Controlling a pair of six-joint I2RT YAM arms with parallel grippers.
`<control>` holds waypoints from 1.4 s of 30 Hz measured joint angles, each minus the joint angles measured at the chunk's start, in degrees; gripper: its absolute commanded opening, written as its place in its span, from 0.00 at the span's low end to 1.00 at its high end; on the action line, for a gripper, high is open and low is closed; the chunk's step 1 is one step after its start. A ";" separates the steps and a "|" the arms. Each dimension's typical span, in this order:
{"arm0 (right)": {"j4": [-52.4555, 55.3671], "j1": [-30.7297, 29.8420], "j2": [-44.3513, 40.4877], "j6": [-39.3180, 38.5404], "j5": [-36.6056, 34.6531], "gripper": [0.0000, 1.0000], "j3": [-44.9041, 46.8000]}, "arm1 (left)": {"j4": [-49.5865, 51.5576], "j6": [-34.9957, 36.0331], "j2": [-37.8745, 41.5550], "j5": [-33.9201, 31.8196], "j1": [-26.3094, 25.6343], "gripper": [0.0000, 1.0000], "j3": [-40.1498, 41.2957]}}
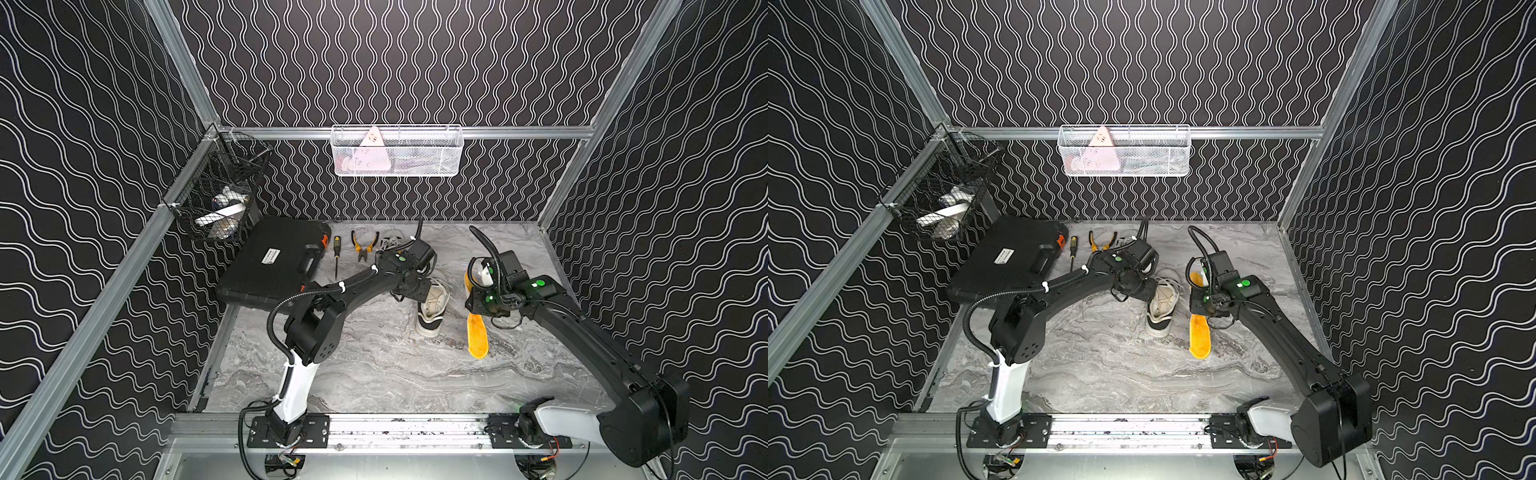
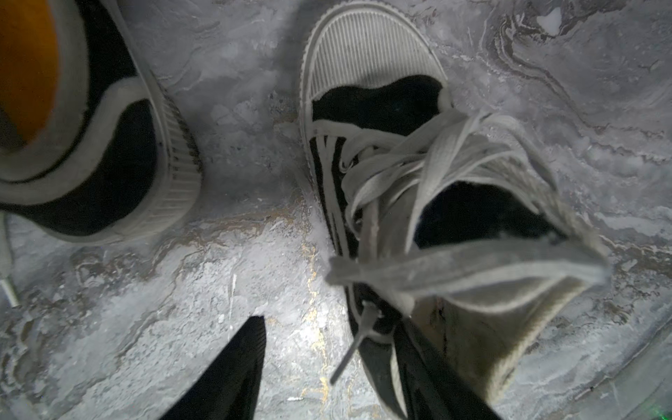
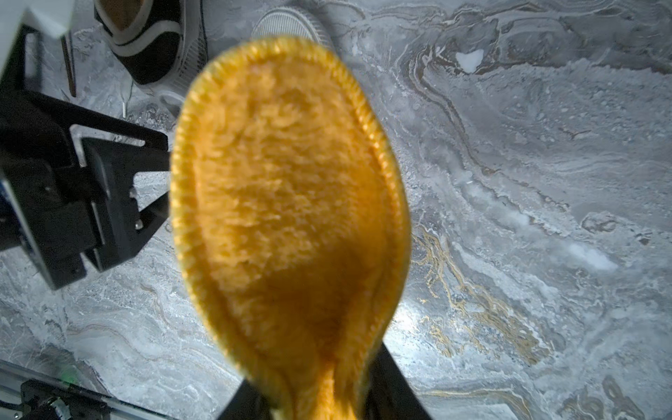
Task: Insert the insole into the shoe
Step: Move the shoe to the center of the board.
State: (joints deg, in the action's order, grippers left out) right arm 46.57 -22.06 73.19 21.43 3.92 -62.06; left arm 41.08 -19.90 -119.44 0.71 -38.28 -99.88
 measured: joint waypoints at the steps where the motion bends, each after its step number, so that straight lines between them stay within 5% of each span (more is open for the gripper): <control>1: 0.00 0.00 -0.09 -0.02 0.02 0.36 0.26 | -0.07 -0.33 -0.11 0.61 -0.02 0.61 -0.15; 19: -0.31 -0.02 0.13 -0.09 2.01 0.36 1.33 | 0.17 -2.54 -0.68 1.53 -1.29 0.59 -0.94; 26: -0.31 -0.02 0.20 -0.50 3.80 0.34 1.84 | 0.48 -2.29 -3.74 -0.59 -0.74 0.29 -4.35; 32: -0.15 -1.09 0.42 -0.90 6.56 0.32 3.43 | -2.12 -2.71 -2.08 0.17 1.22 0.00 0.46; 42: 1.22 -10.64 3.58 0.09 11.91 0.32 1.22 | -8.85 -14.36 13.03 0.13 0.33 0.00 19.23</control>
State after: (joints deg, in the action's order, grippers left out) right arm 47.79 -32.71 76.77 21.52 15.84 -60.84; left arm 32.23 -34.26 -106.41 0.84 -37.95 -80.64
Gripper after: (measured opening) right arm 0.323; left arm 0.073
